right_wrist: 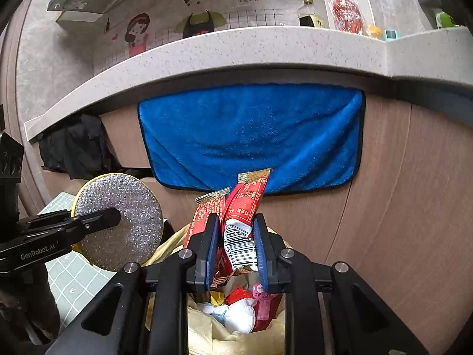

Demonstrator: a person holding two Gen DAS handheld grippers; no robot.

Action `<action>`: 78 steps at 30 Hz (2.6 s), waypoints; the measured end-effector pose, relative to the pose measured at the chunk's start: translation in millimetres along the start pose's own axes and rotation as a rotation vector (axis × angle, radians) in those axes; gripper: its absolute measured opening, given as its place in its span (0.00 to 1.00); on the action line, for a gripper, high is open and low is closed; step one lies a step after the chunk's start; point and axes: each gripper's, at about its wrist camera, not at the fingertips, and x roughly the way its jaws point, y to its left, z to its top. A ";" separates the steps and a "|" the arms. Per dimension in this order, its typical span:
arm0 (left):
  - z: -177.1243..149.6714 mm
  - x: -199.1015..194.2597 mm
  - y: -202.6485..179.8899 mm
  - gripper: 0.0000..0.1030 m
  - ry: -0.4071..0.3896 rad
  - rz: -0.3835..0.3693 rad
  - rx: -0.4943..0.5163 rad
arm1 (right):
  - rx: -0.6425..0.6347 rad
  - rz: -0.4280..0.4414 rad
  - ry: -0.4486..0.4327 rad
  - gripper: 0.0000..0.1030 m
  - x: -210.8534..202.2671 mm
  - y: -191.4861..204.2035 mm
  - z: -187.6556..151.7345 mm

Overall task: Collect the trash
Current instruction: 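Carry the scouring pad and red packets over the bin with both grippers, then open both grippers to drop the pad and red packets into the bin, then move both grippers back over the table toward the remaining wrappers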

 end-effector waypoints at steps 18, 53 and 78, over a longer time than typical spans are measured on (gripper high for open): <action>-4.5 39.0 19.2 0.26 0.094 -0.134 -0.076 | 0.059 -0.008 0.098 0.44 36.5 -13.3 -16.2; -89.4 -243.7 267.8 0.49 -0.097 0.394 -0.310 | -0.230 0.315 0.097 0.44 13.4 261.3 -17.2; -117.3 -188.8 315.9 0.55 0.146 0.284 -0.251 | -0.181 0.395 0.313 0.44 66.5 291.1 -59.8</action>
